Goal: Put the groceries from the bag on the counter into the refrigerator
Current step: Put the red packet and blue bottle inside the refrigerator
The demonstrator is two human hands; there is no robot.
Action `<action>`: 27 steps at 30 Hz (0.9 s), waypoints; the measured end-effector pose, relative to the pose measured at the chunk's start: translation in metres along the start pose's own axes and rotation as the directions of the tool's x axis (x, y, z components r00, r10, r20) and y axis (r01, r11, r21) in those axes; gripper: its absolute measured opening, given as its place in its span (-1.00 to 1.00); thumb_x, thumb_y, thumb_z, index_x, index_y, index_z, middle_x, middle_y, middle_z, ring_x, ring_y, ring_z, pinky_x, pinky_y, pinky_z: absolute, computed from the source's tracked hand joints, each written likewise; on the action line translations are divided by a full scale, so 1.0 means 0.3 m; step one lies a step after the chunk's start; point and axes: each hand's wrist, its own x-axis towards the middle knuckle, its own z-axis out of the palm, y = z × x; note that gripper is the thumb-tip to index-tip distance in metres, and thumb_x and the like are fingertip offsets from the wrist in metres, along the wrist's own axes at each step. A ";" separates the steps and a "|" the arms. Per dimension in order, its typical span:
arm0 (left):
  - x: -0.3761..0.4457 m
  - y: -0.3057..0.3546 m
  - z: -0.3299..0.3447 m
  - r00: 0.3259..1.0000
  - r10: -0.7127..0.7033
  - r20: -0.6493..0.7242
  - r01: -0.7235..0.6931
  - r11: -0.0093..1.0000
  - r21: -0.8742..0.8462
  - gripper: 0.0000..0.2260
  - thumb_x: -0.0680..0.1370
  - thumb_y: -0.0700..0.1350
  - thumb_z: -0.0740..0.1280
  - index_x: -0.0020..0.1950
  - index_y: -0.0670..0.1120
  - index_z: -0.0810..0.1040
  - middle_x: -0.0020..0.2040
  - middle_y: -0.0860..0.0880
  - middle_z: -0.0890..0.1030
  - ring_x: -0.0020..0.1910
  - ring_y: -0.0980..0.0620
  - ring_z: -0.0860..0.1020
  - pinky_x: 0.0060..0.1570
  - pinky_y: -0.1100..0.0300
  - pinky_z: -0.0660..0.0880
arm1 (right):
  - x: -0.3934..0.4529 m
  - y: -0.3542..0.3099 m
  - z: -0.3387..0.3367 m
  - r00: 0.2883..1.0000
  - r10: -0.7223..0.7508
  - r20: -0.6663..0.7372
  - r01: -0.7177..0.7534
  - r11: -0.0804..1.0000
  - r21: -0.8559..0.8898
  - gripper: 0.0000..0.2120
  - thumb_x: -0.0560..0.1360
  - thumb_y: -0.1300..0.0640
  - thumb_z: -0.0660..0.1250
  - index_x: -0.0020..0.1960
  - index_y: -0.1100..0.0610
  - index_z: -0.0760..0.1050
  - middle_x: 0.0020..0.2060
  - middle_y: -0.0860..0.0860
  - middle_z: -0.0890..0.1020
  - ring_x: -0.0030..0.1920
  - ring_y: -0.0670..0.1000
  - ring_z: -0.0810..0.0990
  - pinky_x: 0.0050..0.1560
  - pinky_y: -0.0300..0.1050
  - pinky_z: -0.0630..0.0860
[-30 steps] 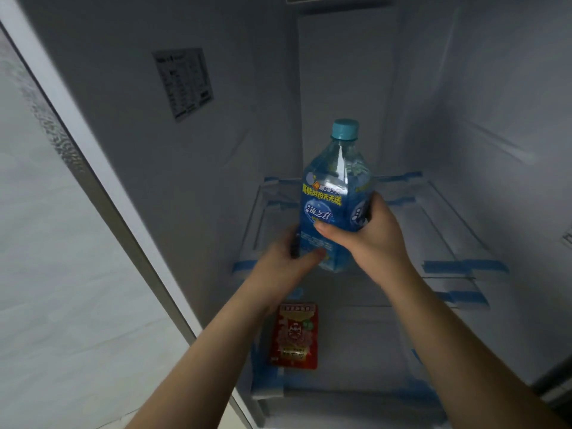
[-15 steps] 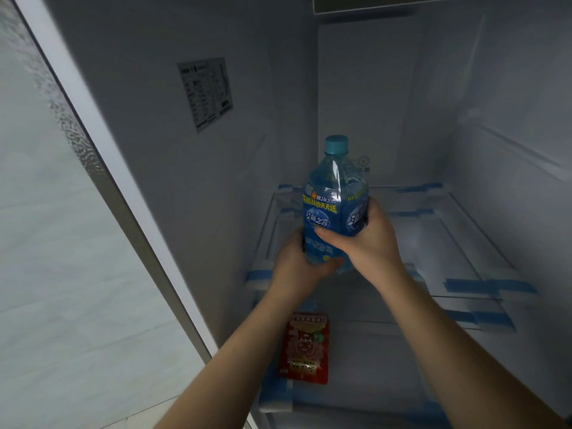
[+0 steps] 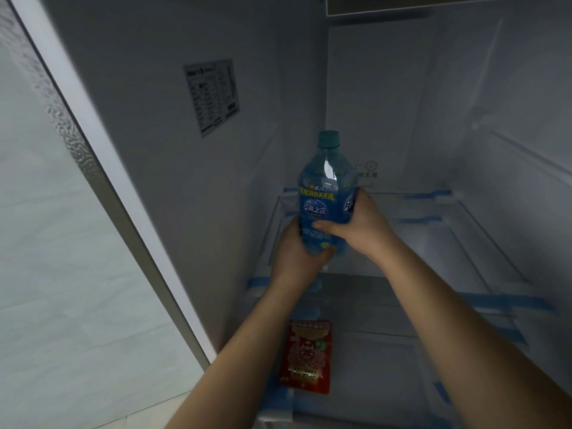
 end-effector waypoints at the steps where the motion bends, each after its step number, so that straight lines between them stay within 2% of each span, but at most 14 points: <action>1: 0.007 -0.002 -0.001 1.000 0.012 0.007 -0.012 1.000 0.004 -0.55 0.41 -0.17 0.52 0.23 0.03 0.45 0.07 0.15 0.56 -0.11 0.54 0.45 -0.19 0.61 0.36 | 0.012 -0.002 -0.001 1.000 -0.007 0.001 0.007 1.000 0.001 -0.30 0.17 -0.09 0.62 0.23 0.05 0.48 0.08 -0.07 0.64 0.06 -0.15 0.62 0.05 -0.06 0.61; 3: 0.013 -0.003 -0.005 0.999 0.038 0.008 -0.038 0.999 0.033 -0.56 0.46 -0.16 0.46 0.29 -0.01 0.44 0.12 0.10 0.57 -0.03 0.42 0.49 -0.09 0.54 0.41 | 0.032 -0.011 0.003 0.999 -0.034 0.000 0.034 0.999 0.009 -0.38 0.23 0.00 0.61 0.23 0.06 0.50 0.08 -0.07 0.65 0.06 -0.16 0.62 0.03 -0.15 0.60; 5: 0.009 -0.008 -0.007 0.998 0.070 0.009 -0.070 0.992 0.102 -0.57 0.49 -0.13 0.42 0.33 -0.03 0.41 0.19 0.00 0.56 0.13 0.16 0.52 0.09 0.29 0.49 | 0.062 -0.006 0.007 1.000 -0.025 0.005 0.025 0.999 0.024 -0.42 0.27 0.09 0.60 0.24 0.07 0.49 0.09 -0.06 0.64 0.05 -0.16 0.61 0.00 -0.25 0.56; 6: 0.001 -0.011 -0.007 0.996 0.084 0.025 -0.087 0.983 0.160 -0.54 0.50 -0.12 0.40 0.38 -0.06 0.38 0.24 -0.03 0.53 0.20 0.08 0.48 0.19 0.21 0.45 | 0.078 -0.006 0.009 1.000 -0.017 0.015 0.017 1.000 0.025 -0.42 0.28 0.10 0.60 0.24 0.08 0.48 0.09 -0.06 0.64 0.06 -0.16 0.61 0.01 -0.26 0.55; 7: -0.008 -0.013 -0.008 0.995 0.087 0.052 -0.096 0.970 0.223 -0.49 0.52 -0.11 0.39 0.44 -0.09 0.33 0.32 -0.05 0.48 0.27 0.04 0.42 0.29 0.23 0.34 | 0.095 -0.004 0.009 1.000 -0.007 0.030 0.007 1.000 0.018 -0.42 0.29 0.10 0.60 0.25 0.07 0.47 0.10 -0.06 0.64 0.07 -0.15 0.61 0.03 -0.23 0.55; 9: -0.024 -0.013 -0.006 0.991 0.068 0.116 -0.104 0.937 0.332 -0.38 0.54 -0.05 0.37 0.52 -0.15 0.20 0.45 -0.09 0.34 0.42 0.03 0.27 0.32 0.38 0.09 | 0.125 0.004 0.011 0.998 0.008 0.062 -0.008 1.000 0.010 -0.39 0.30 0.09 0.59 0.28 0.09 0.45 0.12 -0.07 0.62 0.09 -0.12 0.60 0.02 -0.25 0.55; 11: -0.025 -0.024 -0.004 0.989 0.065 0.132 -0.116 0.896 0.429 -0.34 0.56 0.02 0.33 0.55 -0.17 0.13 0.53 -0.12 0.25 0.49 -0.01 0.20 0.34 0.35 0.06 | 0.144 0.006 0.017 0.996 0.041 0.078 -0.041 0.999 0.000 -0.37 0.33 0.11 0.57 0.32 0.13 0.40 0.13 -0.08 0.59 0.09 -0.10 0.58 -0.08 -0.40 0.49; 12: -0.025 -0.027 -0.005 0.989 0.068 0.129 -0.123 0.867 0.484 -0.33 0.57 0.07 0.29 0.56 -0.17 0.11 0.54 -0.13 0.22 0.51 -0.04 0.18 0.41 0.27 0.08 | 0.155 0.012 0.020 0.995 0.058 0.081 -0.058 0.998 -0.001 -0.35 0.33 0.09 0.57 0.34 0.14 0.38 0.15 -0.07 0.58 0.11 -0.09 0.57 -0.06 -0.37 0.49; 15: -0.029 -0.037 -0.011 0.989 0.083 0.125 -0.145 0.734 0.664 -0.32 0.56 0.21 0.13 0.57 -0.13 0.10 0.56 -0.15 0.21 0.52 -0.11 0.18 0.48 -0.02 0.14 | 0.173 0.016 0.021 0.991 0.095 0.097 -0.093 0.995 -0.023 -0.31 0.35 0.05 0.55 0.38 0.14 0.32 0.25 0.03 0.56 0.20 -0.01 0.54 0.18 -0.05 0.50; 16: -0.037 -0.032 -0.015 0.990 0.086 0.115 -0.143 0.683 0.716 -0.29 0.52 0.25 0.04 0.57 -0.12 0.10 0.56 -0.15 0.21 0.52 -0.12 0.19 0.48 -0.07 0.13 | 0.179 0.017 0.017 0.988 0.105 0.116 -0.103 0.994 -0.031 -0.32 0.38 0.05 0.53 0.40 0.14 0.31 0.27 0.04 0.54 0.21 -0.02 0.52 0.22 -0.03 0.47; 18: -0.058 -0.025 -0.018 0.990 0.099 0.096 -0.137 0.632 0.763 -0.22 0.44 0.30 -0.09 0.57 -0.10 0.14 0.55 -0.16 0.23 0.51 -0.14 0.20 0.46 -0.13 0.10 | 0.181 0.001 0.003 0.978 0.112 0.176 -0.102 0.993 -0.066 -0.35 0.44 0.07 0.47 0.43 0.16 0.25 0.30 0.05 0.50 0.22 -0.05 0.47 0.19 -0.14 0.41; 20: -0.079 -0.030 -0.017 0.991 0.079 0.111 -0.136 0.615 0.777 -0.20 0.42 0.31 -0.12 0.56 -0.10 0.16 0.55 -0.15 0.23 0.52 -0.13 0.20 0.46 -0.15 0.08 | 0.179 -0.008 -0.003 0.968 0.133 0.211 -0.113 0.988 -0.104 -0.36 0.48 0.04 0.42 0.44 0.14 0.22 0.32 0.04 0.48 0.23 -0.05 0.45 0.16 -0.18 0.37; 24: -0.109 -0.043 -0.024 0.989 0.101 0.103 -0.144 0.599 0.788 -0.27 0.46 0.27 -0.04 0.49 -0.14 0.34 0.45 -0.19 0.40 0.43 -0.17 0.36 0.41 -0.18 0.20 | 0.137 -0.011 0.006 0.967 0.190 0.168 -0.159 0.971 -0.180 -0.44 0.52 -0.07 0.35 0.41 0.13 0.27 0.32 0.06 0.50 0.21 -0.02 0.48 0.11 -0.18 0.38; 27: -0.132 -0.040 -0.044 0.984 0.138 0.113 -0.172 0.570 0.804 -0.35 0.48 0.23 0.06 0.40 -0.15 0.45 0.35 -0.20 0.51 0.33 -0.18 0.48 0.32 -0.21 0.33 | 0.071 -0.029 0.015 0.970 0.192 0.148 -0.151 0.957 -0.248 -0.50 0.57 -0.06 0.27 0.42 0.14 0.27 0.31 0.06 0.48 0.21 -0.02 0.46 0.07 -0.22 0.35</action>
